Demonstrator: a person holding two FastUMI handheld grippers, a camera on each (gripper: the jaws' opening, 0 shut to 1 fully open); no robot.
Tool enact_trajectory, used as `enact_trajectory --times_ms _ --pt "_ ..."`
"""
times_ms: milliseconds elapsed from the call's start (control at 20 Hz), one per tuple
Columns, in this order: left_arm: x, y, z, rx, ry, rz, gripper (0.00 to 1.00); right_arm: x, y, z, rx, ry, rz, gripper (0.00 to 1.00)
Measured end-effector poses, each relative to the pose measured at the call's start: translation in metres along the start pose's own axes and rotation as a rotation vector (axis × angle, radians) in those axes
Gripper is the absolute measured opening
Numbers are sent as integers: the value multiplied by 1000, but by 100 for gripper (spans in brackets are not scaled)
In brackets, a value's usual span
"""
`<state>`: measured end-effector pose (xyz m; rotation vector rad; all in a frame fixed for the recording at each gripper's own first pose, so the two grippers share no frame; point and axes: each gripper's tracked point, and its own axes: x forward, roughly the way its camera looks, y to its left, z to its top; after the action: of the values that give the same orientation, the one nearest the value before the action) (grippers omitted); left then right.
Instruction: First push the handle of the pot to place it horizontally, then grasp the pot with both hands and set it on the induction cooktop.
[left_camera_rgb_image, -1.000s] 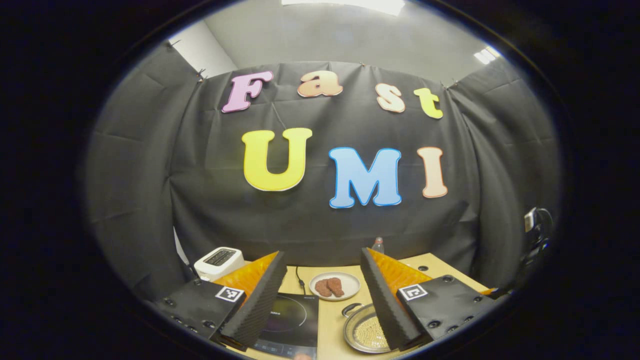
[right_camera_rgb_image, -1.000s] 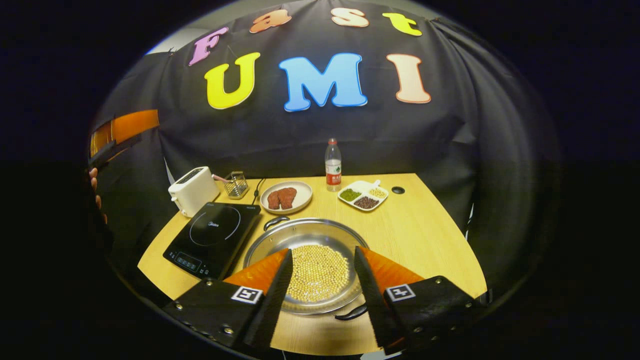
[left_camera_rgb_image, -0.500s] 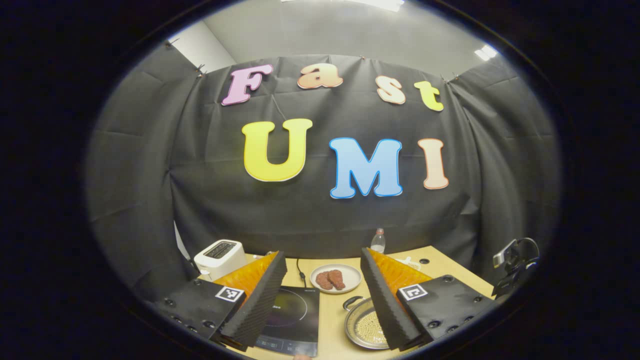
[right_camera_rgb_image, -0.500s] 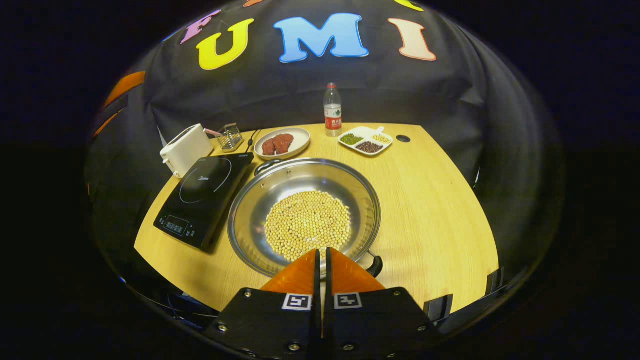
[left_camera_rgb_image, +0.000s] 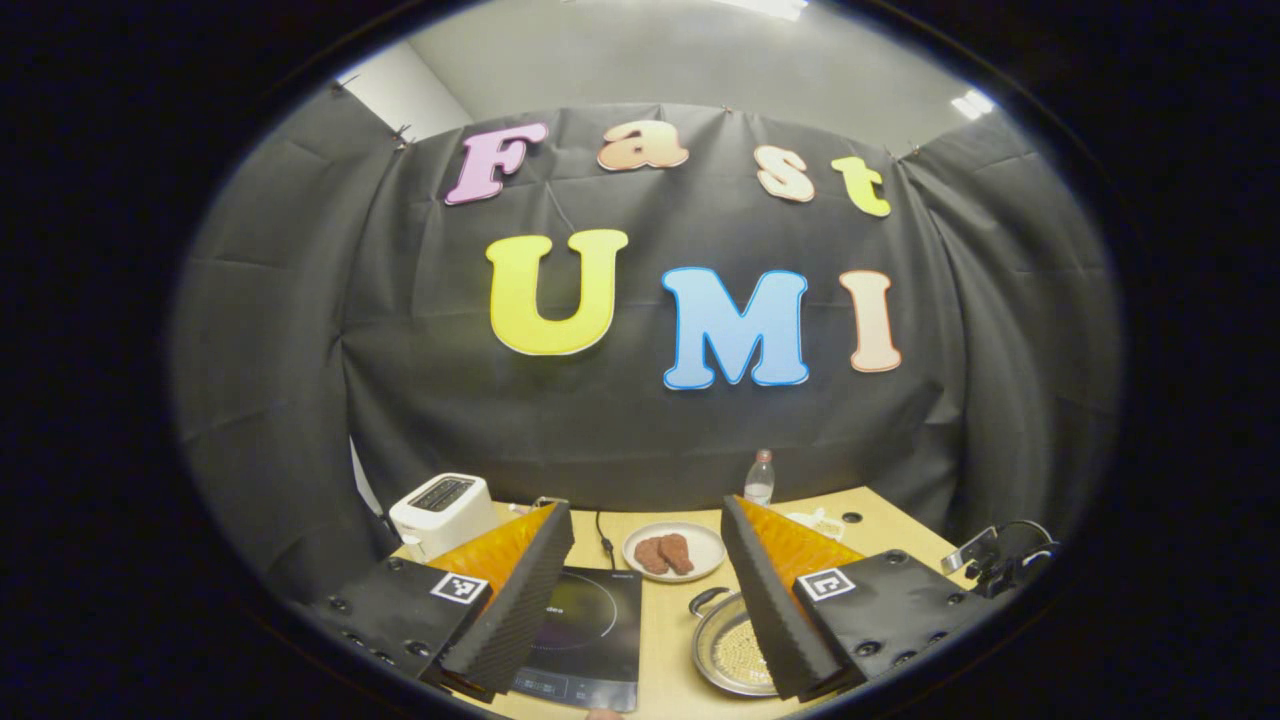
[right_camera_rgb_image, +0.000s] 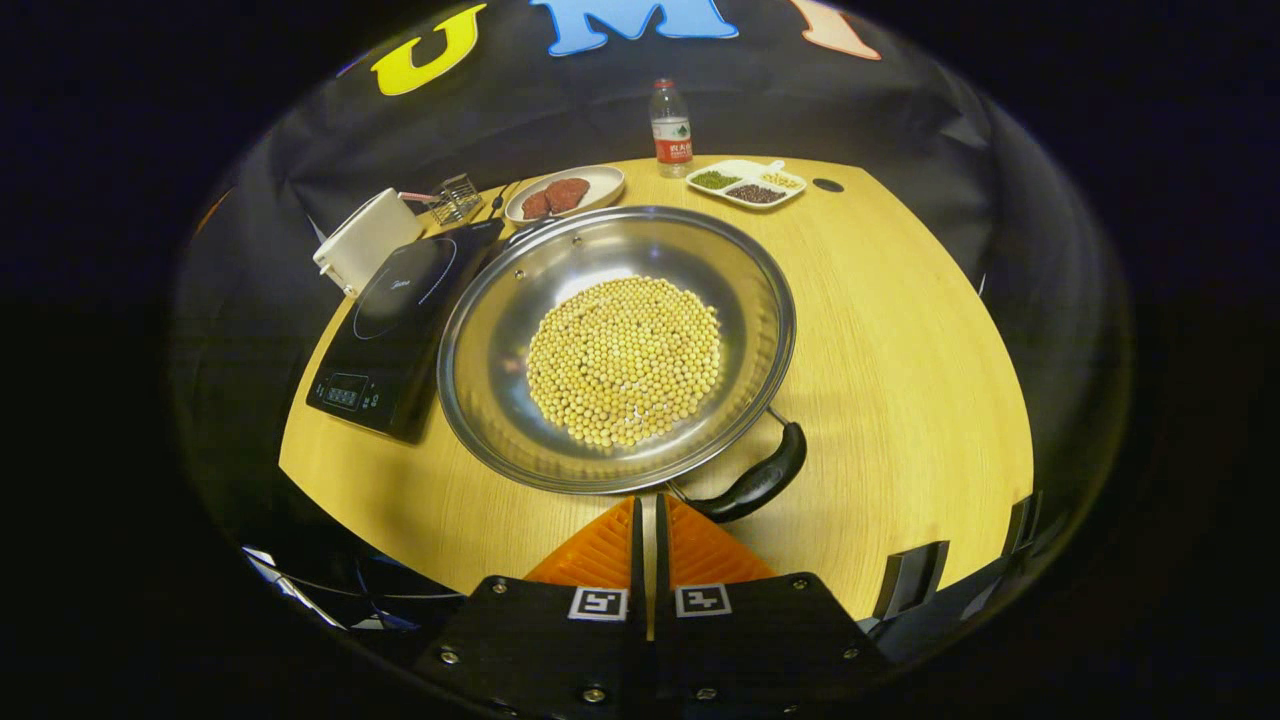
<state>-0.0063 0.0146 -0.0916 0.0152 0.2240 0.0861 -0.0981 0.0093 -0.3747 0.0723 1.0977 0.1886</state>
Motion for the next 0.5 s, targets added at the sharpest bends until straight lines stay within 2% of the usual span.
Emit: enact_trajectory --times_ms 450,500 --pt "2 5 -2 6 10 9 96 12 -10 0 92 37 -1 1" --pt "1 5 -3 4 13 11 99 13 -14 1 93 42 -5 1"
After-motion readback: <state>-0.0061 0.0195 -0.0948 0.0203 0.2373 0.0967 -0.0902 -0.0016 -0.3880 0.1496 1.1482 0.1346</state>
